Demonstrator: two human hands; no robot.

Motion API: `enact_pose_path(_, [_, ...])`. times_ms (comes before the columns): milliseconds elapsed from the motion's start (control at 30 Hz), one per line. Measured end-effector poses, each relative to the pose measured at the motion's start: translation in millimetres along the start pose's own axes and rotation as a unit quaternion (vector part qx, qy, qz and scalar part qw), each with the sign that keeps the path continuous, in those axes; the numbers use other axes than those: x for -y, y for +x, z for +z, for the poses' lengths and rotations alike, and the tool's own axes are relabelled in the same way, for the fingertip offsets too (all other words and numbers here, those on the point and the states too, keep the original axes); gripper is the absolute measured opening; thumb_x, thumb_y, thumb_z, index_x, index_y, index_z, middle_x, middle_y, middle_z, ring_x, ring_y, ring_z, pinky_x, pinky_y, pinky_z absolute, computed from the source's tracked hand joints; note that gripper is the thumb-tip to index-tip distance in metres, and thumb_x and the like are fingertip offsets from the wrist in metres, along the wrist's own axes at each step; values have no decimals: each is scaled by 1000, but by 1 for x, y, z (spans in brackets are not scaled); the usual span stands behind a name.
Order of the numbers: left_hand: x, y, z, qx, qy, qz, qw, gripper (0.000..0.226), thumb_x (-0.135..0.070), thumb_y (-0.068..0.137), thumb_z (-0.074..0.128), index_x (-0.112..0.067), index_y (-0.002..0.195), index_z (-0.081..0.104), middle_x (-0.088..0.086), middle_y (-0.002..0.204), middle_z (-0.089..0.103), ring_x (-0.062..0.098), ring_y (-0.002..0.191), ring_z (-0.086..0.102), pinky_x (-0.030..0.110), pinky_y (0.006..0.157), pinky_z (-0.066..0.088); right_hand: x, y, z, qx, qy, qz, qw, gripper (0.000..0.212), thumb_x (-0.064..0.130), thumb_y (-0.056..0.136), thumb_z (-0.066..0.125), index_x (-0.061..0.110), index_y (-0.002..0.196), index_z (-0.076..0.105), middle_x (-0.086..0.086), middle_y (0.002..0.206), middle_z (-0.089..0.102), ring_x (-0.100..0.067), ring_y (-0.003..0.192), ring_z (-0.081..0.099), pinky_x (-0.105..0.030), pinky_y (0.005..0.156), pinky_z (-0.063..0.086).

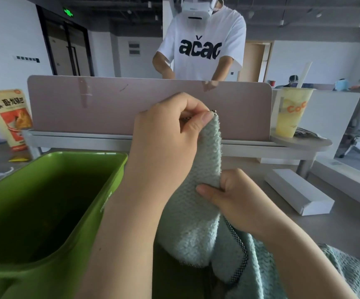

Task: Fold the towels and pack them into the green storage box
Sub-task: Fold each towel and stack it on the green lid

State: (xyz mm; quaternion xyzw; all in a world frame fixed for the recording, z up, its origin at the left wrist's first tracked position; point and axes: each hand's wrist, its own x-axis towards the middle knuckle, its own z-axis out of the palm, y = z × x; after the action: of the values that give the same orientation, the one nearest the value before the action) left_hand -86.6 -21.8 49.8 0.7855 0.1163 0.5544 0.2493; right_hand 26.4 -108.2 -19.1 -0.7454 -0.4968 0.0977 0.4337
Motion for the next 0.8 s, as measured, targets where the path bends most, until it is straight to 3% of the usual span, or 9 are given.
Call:
enact_pose_path(300, [5, 2, -3, -76, -21, 28, 996, 5, -24, 91, 60, -23, 89, 65, -21, 77, 65, -1, 72, 65, 21, 70, 55, -26, 9, 18, 36, -34, 41, 998, 21, 20, 90, 60, 0, 88, 66, -17, 94, 73, -31, 90, 68, -43, 81, 54])
enact_pose_path(533, [2, 1, -5, -136, -52, 32, 989, 5, -25, 92, 59, -25, 89, 63, -17, 78, 67, 4, 72, 67, 35, 70, 57, -41, 11, 27, 62, -95, 69, 991, 17, 21, 86, 63, 4, 82, 63, -8, 83, 73, -24, 82, 69, -37, 77, 54])
enact_pose_path(667, [2, 1, -7, -165, -51, 36, 984, 5, -24, 92, 59, -27, 89, 61, -18, 78, 66, 5, 72, 67, 33, 69, 58, -49, 12, 32, 81, -76, 99, 989, 27, 13, 89, 61, 11, 62, 57, 0, 64, 70, -20, 71, 74, -37, 75, 59])
enact_pose_path(733, [4, 1, -7, -158, -50, 27, 986, 5, -25, 92, 59, -29, 89, 61, -18, 78, 66, 5, 72, 67, 36, 70, 58, -47, 10, 32, 91, -74, 106, 987, 34, 13, 91, 59, 14, 57, 51, 1, 65, 69, -20, 69, 74, -32, 69, 59])
enact_pose_path(800, [6, 1, -6, -144, -43, 15, 989, 5, -29, 92, 59, -29, 88, 62, -17, 78, 67, 5, 72, 67, 38, 71, 58, -43, 9, 26, 101, -120, 96, 983, 36, 20, 90, 59, 18, 56, 47, 5, 64, 67, -12, 62, 67, -20, 56, 48])
